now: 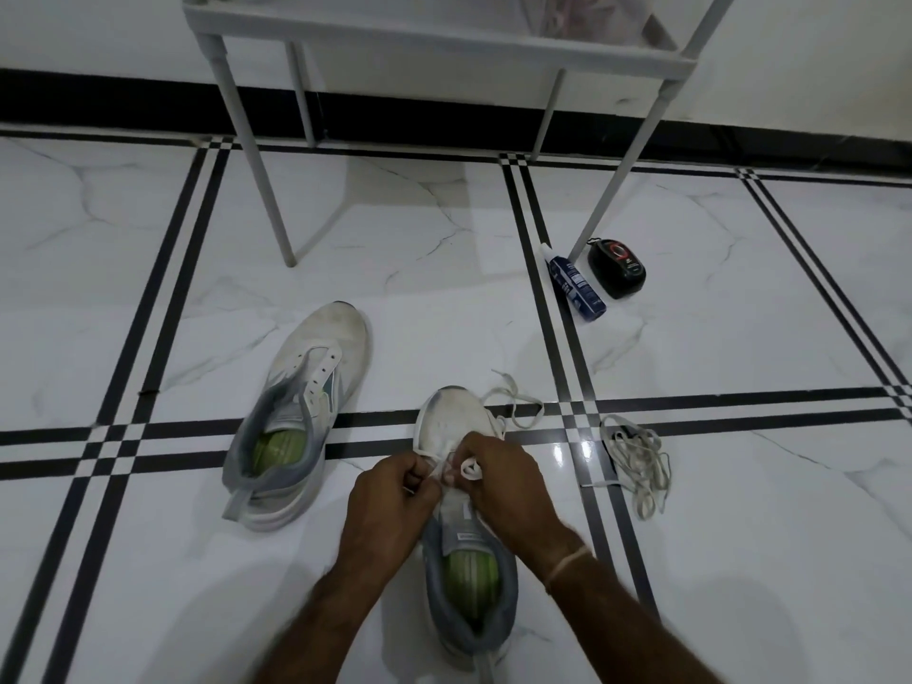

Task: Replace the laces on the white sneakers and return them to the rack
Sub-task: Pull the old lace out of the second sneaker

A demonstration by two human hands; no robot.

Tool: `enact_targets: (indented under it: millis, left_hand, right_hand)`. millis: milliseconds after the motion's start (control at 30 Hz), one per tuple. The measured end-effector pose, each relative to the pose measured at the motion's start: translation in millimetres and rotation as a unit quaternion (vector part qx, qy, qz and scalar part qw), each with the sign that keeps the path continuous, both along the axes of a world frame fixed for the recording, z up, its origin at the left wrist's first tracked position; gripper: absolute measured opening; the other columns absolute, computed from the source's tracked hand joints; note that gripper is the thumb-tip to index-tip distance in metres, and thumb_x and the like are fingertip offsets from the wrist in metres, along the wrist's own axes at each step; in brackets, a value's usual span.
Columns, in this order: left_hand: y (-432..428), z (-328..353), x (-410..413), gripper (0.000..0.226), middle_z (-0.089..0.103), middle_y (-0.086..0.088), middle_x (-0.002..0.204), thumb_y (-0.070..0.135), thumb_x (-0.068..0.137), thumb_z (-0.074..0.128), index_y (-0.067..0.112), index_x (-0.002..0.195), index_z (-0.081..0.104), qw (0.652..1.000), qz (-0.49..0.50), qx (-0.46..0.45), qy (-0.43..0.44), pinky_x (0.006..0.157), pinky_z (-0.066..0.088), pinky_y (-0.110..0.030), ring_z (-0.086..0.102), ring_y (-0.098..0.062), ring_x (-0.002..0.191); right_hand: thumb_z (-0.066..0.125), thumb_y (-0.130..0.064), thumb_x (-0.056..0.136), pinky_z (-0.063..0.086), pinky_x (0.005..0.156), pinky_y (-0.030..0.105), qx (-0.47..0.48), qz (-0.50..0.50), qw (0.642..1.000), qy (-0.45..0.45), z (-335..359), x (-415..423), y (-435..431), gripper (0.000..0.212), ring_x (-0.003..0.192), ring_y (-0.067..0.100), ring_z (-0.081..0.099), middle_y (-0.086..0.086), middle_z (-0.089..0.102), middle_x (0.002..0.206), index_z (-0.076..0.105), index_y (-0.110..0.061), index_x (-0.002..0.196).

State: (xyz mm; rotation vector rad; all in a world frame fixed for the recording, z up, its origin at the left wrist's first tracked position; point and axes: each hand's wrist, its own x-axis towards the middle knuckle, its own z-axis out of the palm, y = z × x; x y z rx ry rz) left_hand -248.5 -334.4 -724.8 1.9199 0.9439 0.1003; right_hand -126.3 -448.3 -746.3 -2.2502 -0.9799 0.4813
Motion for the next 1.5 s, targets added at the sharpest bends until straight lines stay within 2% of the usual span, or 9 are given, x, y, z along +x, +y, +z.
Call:
enact_targets:
  millis: [133, 233, 467, 600, 800, 900, 1200, 1367, 1500]
  left_hand:
    - [-1, 0, 2, 0.009, 0.065, 0.010, 0.069, 0.019, 0.088, 0.072, 0.020, 0.079, 0.069, 1.000, 0.001, -0.002, 0.005, 0.060, 0.041, -0.013, 0.063, -0.007, 0.067]
    - [1, 0, 0, 0.010, 0.067, 0.007, 0.068, 0.019, 0.087, 0.072, 0.020, 0.078, 0.069, 1.000, 0.004, -0.008, -0.003, 0.062, 0.048, -0.024, 0.064, -0.011, 0.063]
    - [0, -1, 4, 0.011, 0.066, 0.008, 0.070, 0.018, 0.088, 0.071, 0.021, 0.078, 0.067, 1.000, -0.008, -0.004, -0.005, 0.064, 0.046, -0.026, 0.063, -0.009, 0.065]
    - [-8, 3, -2, 0.018, 0.059, 0.013, 0.091, 0.021, 0.088, 0.071, 0.031, 0.098, 0.059, 0.994, -0.019, 0.094, -0.050, 0.065, 0.046, -0.023, 0.058, -0.005, 0.078]
    - [-28, 16, 12, 0.042, 0.045, 0.019, 0.091, 0.075, 0.083, 0.057, 0.035, 0.085, 0.071, 0.988, -0.081, 0.121, 0.045, 0.073, 0.039, -0.020, 0.049, -0.006, 0.093]
    - [-30, 14, 13, 0.034, 0.046, 0.017, 0.092, 0.068, 0.080, 0.068, 0.034, 0.083, 0.072, 0.994, -0.050, 0.085, 0.052, 0.074, 0.042, -0.020, 0.052, -0.006, 0.093]
    - [-29, 7, 15, 0.016, 0.047, 0.016, 0.093, 0.039, 0.077, 0.078, 0.033, 0.073, 0.064, 0.997, -0.039, 0.040, 0.048, 0.062, 0.038, -0.019, 0.056, -0.003, 0.081]
    - [-17, 6, 16, 0.018, 0.049, 0.014, 0.091, 0.038, 0.078, 0.079, 0.032, 0.072, 0.063, 0.997, -0.049, 0.032, 0.057, 0.059, 0.032, -0.013, 0.054, 0.003, 0.076]
    - [-9, 6, 17, 0.018, 0.049, 0.013, 0.090, 0.036, 0.077, 0.079, 0.029, 0.073, 0.063, 0.997, -0.029, 0.036, 0.064, 0.060, 0.035, -0.020, 0.055, 0.000, 0.076]
  right_hand:
    - [0.069, -0.024, 0.092, 0.049, 0.075, 0.024, 0.009, -0.008, 0.999, -0.044, -1, -8, 0, 0.007, 0.078, 0.013, 0.064, -0.002, 0.072, 0.084, 0.070, -0.019, 0.086]
    - [0.065, -0.019, 0.094, 0.049, 0.072, 0.022, 0.082, -0.057, 0.986, 0.132, 14, 2, 0, 0.012, 0.078, 0.010, 0.064, -0.005, 0.070, 0.080, 0.070, -0.015, 0.083]
    - [0.052, -0.017, 0.099, 0.032, 0.056, 0.027, 0.270, -0.289, 0.769, 0.502, 46, 30, -11, 0.023, 0.056, 0.012, 0.040, -0.001, 0.051, 0.066, 0.058, -0.017, 0.077]
    - [0.054, -0.018, 0.101, 0.037, 0.059, 0.022, 0.089, -0.146, 0.928, 0.332, 58, 48, -1, 0.015, 0.068, 0.011, 0.048, 0.001, 0.055, 0.078, 0.057, -0.017, 0.086]
    - [0.066, -0.039, 0.098, 0.049, 0.071, 0.023, 0.113, 0.008, 0.893, 0.435, 91, 64, 41, 0.044, 0.100, 0.023, 0.074, -0.010, 0.061, 0.135, 0.056, -0.022, 0.137]
    - [0.073, -0.027, 0.093, 0.056, 0.083, 0.034, 0.009, 0.010, 0.998, 0.061, 67, 70, 29, 0.029, 0.096, 0.016, 0.070, -0.005, 0.060, 0.127, 0.064, -0.024, 0.120]
    - [0.071, -0.022, 0.086, 0.051, 0.085, 0.044, -0.008, 0.041, 0.991, -0.126, 12, 35, -24, 0.008, 0.106, 0.013, 0.056, -0.012, 0.063, 0.108, 0.064, -0.024, 0.086]
    - [0.045, -0.028, 0.109, 0.054, 0.068, 0.029, 0.310, -0.208, 0.876, 0.305, 56, 46, -24, 0.029, 0.070, 0.022, 0.062, 0.006, 0.055, 0.067, 0.050, -0.009, 0.088]
    - [0.062, -0.050, 0.093, 0.044, 0.063, 0.020, 0.005, 0.038, 0.999, -0.039, 26, 43, -19, 0.023, 0.066, -0.003, 0.054, -0.015, 0.058, 0.072, 0.051, -0.031, 0.086]
